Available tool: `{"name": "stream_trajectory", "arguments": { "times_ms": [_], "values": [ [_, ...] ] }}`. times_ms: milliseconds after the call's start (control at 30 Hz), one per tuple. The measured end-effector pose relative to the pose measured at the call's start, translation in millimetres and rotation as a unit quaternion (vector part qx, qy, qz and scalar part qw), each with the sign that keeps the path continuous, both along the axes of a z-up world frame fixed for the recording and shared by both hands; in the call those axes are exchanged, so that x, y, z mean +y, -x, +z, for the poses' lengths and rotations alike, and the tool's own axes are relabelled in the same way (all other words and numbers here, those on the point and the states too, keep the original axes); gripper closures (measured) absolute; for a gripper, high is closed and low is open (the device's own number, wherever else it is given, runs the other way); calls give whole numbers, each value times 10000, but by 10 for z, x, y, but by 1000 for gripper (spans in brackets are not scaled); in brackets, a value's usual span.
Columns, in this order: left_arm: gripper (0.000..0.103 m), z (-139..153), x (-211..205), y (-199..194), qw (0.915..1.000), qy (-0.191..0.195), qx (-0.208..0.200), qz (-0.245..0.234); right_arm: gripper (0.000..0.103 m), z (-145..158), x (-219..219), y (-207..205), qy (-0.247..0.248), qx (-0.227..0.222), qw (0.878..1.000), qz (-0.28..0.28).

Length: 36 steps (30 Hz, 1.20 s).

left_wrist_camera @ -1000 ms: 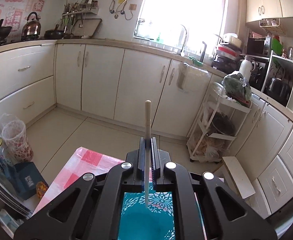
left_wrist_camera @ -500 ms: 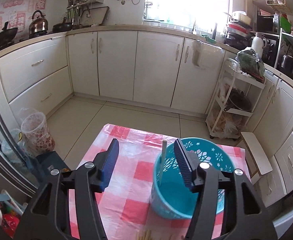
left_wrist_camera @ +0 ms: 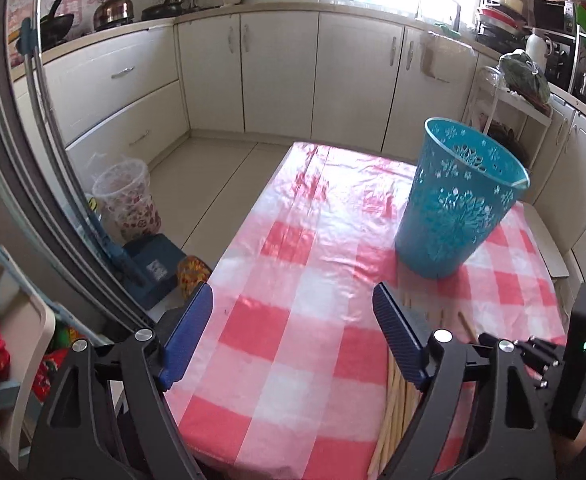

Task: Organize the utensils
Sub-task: 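Bring the left tool back over the chopstick pile, then lift the held chopstick with the right tool and release it into the basket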

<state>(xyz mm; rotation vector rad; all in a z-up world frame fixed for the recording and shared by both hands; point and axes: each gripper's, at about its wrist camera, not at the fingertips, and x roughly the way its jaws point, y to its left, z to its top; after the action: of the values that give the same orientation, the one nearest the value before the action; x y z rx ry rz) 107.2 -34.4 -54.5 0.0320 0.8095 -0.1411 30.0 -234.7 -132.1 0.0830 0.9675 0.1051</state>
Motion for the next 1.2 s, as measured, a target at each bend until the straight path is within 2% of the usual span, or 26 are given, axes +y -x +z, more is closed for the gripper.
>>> {"name": "stream_trajectory", "arguments": {
  "times_ms": [133, 300, 367, 433, 567, 733, 833, 967, 1100, 1200],
  "values": [
    [24, -194, 155, 169, 9995, 82, 303, -54, 81, 11, 66, -16, 323, 192, 9993, 59],
    [24, -251, 172, 240, 9990, 111, 407, -140, 81, 29, 141, -2, 766, 307, 9965, 147],
    [24, -230, 181, 263, 9988, 202, 412, -163, 93, 32, 195, 1, 865, 319, 9955, 227],
    [24, -215, 195, 298, 9988, 219, 391, -180, 98, 34, 213, 20, 879, 319, 9955, 177],
    [24, -239, 240, 338, 9986, 251, 435, -188, 98, 78, 120, 119, 371, 210, 9990, -125],
    [24, -370, 317, 321, 9975, 289, 637, -85, 98, 344, -91, 340, -553, -168, 9971, -497],
    [24, -417, 339, 327, 9975, 281, 650, -46, 98, 615, -203, 431, -1165, -504, 9901, -600],
    [24, -492, 312, 341, 9974, 234, 675, -51, 98, 1103, -248, 435, -1615, -1150, 9785, -574],
    [24, -590, 258, 325, 9964, 203, 820, -94, 98, 1568, -275, 290, -1889, -1815, 9635, -548],
    [24, -607, 219, 323, 9962, 193, 836, -122, 98, 1806, -325, 74, -1867, -2201, 9551, -675]
  ]
}}
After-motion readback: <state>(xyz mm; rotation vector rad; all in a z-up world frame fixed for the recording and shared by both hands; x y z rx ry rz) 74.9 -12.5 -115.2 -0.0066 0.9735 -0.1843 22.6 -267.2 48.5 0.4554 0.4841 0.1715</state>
